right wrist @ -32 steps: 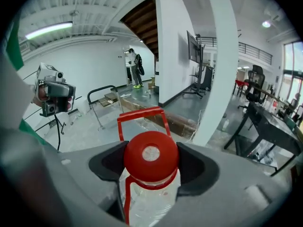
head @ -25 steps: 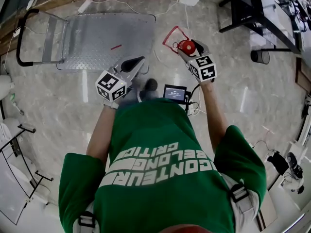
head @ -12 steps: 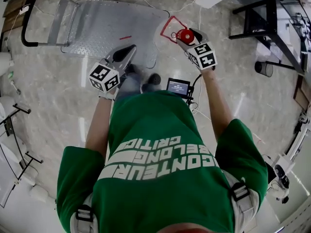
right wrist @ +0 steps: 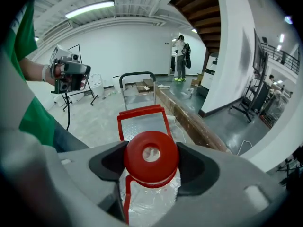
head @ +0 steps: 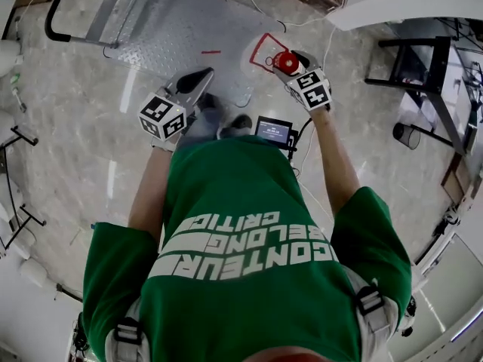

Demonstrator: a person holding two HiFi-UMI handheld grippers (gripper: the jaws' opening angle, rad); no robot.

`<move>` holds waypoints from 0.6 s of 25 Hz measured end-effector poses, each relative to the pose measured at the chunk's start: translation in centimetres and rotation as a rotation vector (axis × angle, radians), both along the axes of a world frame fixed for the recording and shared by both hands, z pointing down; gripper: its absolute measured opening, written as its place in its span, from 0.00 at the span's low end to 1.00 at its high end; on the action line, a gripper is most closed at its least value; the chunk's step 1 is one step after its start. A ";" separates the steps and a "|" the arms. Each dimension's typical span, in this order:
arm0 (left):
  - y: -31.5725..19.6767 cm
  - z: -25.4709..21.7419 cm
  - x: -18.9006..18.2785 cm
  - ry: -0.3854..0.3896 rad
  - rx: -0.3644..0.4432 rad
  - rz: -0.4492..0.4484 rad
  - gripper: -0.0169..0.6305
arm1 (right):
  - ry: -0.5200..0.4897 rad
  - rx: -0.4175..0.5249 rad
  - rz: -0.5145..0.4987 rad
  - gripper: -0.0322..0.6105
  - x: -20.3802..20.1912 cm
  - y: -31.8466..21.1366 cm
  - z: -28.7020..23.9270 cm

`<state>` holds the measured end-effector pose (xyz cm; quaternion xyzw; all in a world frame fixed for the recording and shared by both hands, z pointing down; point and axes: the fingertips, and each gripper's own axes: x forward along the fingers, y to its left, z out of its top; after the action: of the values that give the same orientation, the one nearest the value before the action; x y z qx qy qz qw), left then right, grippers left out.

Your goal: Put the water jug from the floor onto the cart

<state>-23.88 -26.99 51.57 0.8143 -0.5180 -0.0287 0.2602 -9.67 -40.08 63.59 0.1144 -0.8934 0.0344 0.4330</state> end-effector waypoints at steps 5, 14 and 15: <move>0.3 1.0 -3.1 -0.006 -0.009 -0.032 0.04 | 0.029 -0.014 -0.077 0.52 -3.8 0.1 3.6; 0.5 3.1 -8.3 -0.003 -0.047 -0.067 0.04 | 0.132 -0.078 -0.185 0.52 -10.8 1.1 10.1; 0.5 3.3 -8.9 -0.003 -0.051 -0.075 0.04 | 0.145 -0.082 -0.198 0.52 -11.5 1.1 10.8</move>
<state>-32.79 -26.45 54.85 0.7873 -0.5493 -0.0241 0.2791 -21.21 -39.00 74.43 0.0099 -0.8646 0.0195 0.5020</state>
